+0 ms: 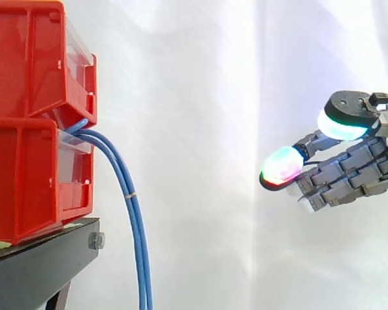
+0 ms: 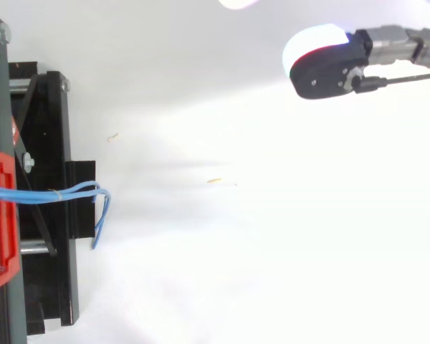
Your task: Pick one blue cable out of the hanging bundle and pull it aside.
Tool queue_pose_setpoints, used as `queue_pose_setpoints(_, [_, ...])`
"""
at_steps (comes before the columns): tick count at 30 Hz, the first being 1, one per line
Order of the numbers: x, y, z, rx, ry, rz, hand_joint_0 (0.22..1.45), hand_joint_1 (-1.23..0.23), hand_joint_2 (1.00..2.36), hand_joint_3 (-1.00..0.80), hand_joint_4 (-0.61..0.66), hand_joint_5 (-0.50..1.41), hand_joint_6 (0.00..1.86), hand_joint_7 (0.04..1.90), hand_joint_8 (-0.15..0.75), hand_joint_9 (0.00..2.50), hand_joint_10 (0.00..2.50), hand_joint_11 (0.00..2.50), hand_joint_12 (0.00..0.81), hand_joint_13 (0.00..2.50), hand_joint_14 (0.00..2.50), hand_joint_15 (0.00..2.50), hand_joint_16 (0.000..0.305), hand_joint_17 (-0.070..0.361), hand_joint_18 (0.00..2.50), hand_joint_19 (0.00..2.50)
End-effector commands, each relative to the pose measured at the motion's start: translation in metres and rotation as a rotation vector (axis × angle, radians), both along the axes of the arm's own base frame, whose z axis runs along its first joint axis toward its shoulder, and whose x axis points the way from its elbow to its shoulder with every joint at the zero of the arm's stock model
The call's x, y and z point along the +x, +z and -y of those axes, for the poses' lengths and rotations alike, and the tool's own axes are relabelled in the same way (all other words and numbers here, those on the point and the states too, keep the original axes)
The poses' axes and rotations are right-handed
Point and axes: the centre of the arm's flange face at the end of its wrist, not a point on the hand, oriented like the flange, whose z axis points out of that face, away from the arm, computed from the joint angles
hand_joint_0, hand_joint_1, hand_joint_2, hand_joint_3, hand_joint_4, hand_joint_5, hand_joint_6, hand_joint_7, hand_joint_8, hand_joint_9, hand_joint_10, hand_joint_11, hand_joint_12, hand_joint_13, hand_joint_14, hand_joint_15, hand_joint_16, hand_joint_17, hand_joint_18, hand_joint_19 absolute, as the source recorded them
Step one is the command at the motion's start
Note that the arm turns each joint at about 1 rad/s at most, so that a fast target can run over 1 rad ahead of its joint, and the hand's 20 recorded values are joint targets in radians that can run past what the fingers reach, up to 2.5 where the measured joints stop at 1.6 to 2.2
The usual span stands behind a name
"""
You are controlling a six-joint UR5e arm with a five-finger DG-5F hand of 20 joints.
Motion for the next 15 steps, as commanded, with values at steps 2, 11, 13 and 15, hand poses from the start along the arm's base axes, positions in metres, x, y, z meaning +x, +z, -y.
queue_pose_setpoints(2, [0.004,0.003,-0.008,-0.035,-0.019,0.016,0.49,-0.59,1.00,-0.50,0.21,-0.21,0.50,0.66,0.265,0.47,0.00,0.07,0.326,0.39,0.01,0.16,0.038,0.086,0.22,0.13])
queue_pose_setpoints(11, [0.022,-0.023,-0.031,0.007,0.082,0.046,0.50,-0.59,1.00,-0.50,0.22,-0.20,0.50,0.66,0.269,0.49,0.00,0.07,0.324,0.41,0.01,0.17,0.038,0.085,0.23,0.14])
queue_pose_setpoints(13, [0.026,-0.035,-0.035,0.027,0.106,0.042,0.50,-0.59,1.00,-0.50,0.22,-0.20,0.50,0.66,0.268,0.49,0.00,0.07,0.324,0.42,0.01,0.17,0.038,0.085,0.24,0.13])
queue_pose_setpoints(15, [0.030,-0.043,-0.039,0.053,0.129,0.045,0.50,-0.59,1.00,-0.50,0.22,-0.20,0.50,0.66,0.267,0.50,0.00,0.07,0.323,0.42,0.01,0.17,0.038,0.085,0.24,0.13])
